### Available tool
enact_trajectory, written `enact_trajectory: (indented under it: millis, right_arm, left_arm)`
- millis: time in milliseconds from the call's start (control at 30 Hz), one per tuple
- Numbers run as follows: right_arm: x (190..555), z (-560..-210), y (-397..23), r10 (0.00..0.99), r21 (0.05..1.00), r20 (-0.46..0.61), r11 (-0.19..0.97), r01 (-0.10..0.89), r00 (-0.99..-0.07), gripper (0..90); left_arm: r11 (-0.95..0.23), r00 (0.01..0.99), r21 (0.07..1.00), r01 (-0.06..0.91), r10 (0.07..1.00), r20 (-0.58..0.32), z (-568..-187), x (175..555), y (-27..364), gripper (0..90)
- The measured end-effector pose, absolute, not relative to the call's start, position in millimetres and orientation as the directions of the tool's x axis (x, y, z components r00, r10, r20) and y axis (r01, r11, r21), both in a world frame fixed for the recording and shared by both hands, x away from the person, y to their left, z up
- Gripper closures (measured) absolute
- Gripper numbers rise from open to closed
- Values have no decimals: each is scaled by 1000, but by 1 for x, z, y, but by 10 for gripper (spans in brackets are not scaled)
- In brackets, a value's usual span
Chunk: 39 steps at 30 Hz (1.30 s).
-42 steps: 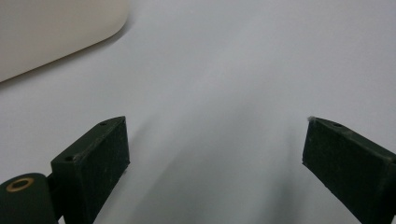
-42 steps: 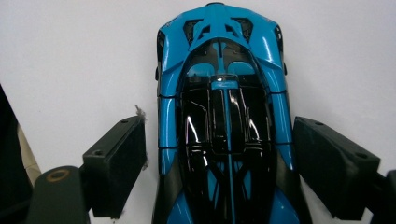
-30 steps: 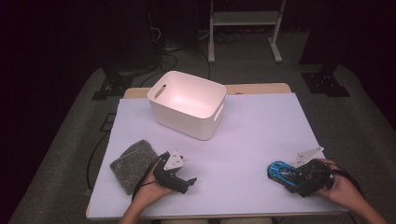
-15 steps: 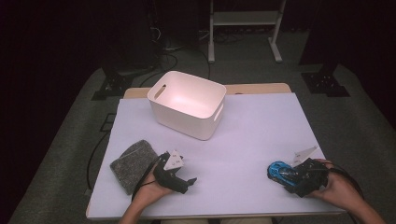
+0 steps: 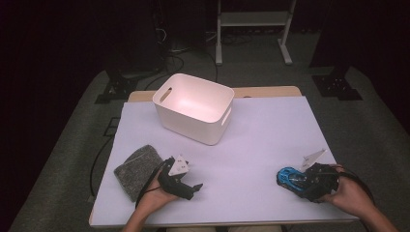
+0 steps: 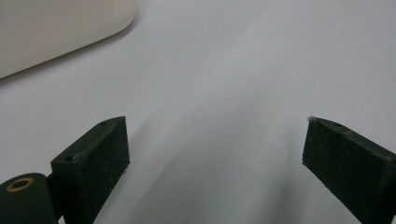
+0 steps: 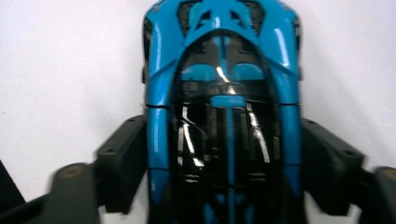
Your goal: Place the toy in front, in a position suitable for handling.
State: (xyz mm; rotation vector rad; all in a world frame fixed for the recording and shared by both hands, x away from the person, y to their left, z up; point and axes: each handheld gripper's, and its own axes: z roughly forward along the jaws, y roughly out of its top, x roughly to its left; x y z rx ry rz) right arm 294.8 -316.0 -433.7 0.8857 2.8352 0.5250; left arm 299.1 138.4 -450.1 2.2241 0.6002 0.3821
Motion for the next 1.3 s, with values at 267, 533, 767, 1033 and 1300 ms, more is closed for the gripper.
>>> enact_trajectory:
  millis: [267, 533, 767, 1033, 1300]
  right_arm:
    - [298, -432, -314, 557, 336, -10, 784, 522, -831, 249]
    - [296, -431, -315, 545, 354, -18, 787, 504, -838, 251]
    - [295, -428, -320, 545, 373, -14, 781, 501, -838, 253]
    - [293, -418, -325, 546, 407, 1, 765, 499, -838, 253]
    - [290, -387, -310, 489, 461, -7, 776, 431, -872, 253]
  left_arm:
    - [-584, 839, 759, 290, 536, 92, -449, 300, 140, 68]
    - [-574, 834, 763, 296, 545, 86, -449, 300, 142, 68]
    - [-574, 834, 764, 295, 545, 87, -449, 300, 143, 68]
    - [-575, 834, 764, 293, 544, 89, -449, 300, 142, 68]
    - [-575, 832, 763, 296, 547, 89, -448, 301, 144, 68]
